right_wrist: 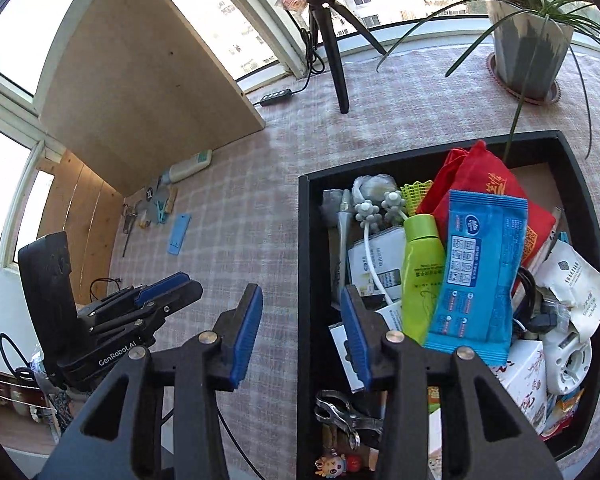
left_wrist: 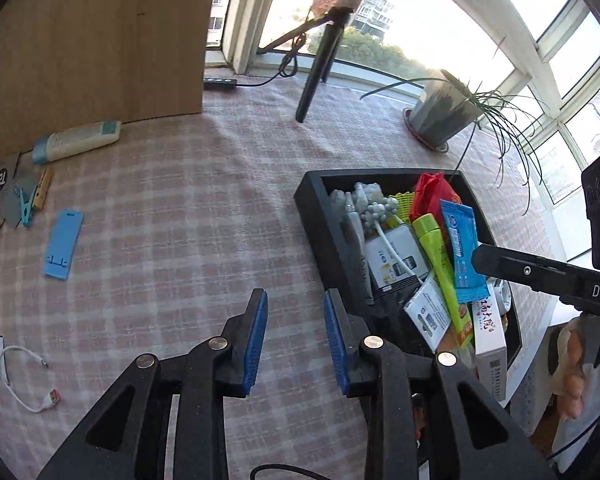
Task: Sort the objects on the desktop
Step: 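Move both grippers back over the pile, then grasp the Coffee-mate sachet with the left gripper while the right grasps the blue phone stand, then carry the sachet and phone stand to the tray and open both grippers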
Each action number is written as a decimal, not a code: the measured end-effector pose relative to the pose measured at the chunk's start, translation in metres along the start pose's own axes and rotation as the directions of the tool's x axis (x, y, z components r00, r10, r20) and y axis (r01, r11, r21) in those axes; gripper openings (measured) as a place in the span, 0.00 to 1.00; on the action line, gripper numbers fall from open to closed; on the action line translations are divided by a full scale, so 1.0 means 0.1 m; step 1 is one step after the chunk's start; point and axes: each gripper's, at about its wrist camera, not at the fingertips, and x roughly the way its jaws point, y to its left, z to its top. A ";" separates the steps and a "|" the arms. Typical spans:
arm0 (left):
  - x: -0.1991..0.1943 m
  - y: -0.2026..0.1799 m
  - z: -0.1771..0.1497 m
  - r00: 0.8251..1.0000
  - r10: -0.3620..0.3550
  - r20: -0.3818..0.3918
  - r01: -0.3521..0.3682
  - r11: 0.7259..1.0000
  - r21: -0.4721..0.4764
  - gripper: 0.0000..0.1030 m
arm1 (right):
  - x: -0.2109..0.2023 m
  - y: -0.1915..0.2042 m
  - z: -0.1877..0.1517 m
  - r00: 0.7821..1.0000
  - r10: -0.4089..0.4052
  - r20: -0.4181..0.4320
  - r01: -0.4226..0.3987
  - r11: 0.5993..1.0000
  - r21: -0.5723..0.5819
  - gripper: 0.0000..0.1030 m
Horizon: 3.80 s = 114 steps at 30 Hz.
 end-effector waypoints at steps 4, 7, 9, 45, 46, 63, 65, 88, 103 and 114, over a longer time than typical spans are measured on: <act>-0.14 0.68 -0.16 0.998 0.058 0.005 -0.057 0.989 -0.138 0.27 | 0.24 0.22 0.00 0.999 0.013 -0.047 -0.016 0.998 -0.053 0.44; -0.25 1.18 -0.34 0.993 0.121 0.004 -0.117 0.965 -0.236 0.27 | 0.42 0.41 0.02 0.996 0.012 -0.083 -0.020 0.995 -0.093 0.44; -0.33 1.50 -0.48 0.989 0.146 0.002 -0.138 0.940 -0.313 0.27 | 0.55 0.55 0.03 0.995 0.010 -0.103 -0.022 0.992 -0.121 0.47; -0.14 3.24 -0.77 0.976 0.208 -0.065 -0.195 0.703 -0.684 0.52 | 2.59 2.45 0.64 0.940 -0.101 -0.326 0.019 0.969 -0.247 0.61; -0.11 3.21 -0.73 0.974 0.215 -0.072 -0.207 0.715 -0.667 0.52 | 2.66 2.48 0.66 0.938 -0.118 -0.326 0.035 0.968 -0.249 0.61; 0.13 2.97 -0.56 0.968 0.237 -0.075 -0.238 0.794 -0.559 0.52 | 3.27 2.90 0.69 0.909 -0.279 -0.311 0.156 0.917 -0.367 0.62; 0.13 2.97 -0.58 0.970 0.231 -0.073 -0.231 0.795 -0.561 0.52 | 3.25 2.91 0.68 0.905 -0.291 -0.312 0.160 0.909 -0.384 0.60; 0.30 2.71 -0.71 0.944 0.323 -0.074 -0.315 0.808 -0.497 0.33 | 3.00 3.05 0.50 0.913 -0.351 -0.207 0.159 0.774 -0.613 0.35; 0.07 2.39 -0.91 0.965 0.263 0.000 -0.223 0.820 -0.527 0.29 | 2.15 2.63 0.54 0.962 -0.166 -0.216 0.031 0.853 -0.521 0.34; -0.42 1.82 -0.14 0.983 0.164 0.082 -0.127 0.932 -0.339 0.29 | 1.39 1.65 0.62 0.987 -0.101 -0.122 0.046 0.918 -0.393 0.34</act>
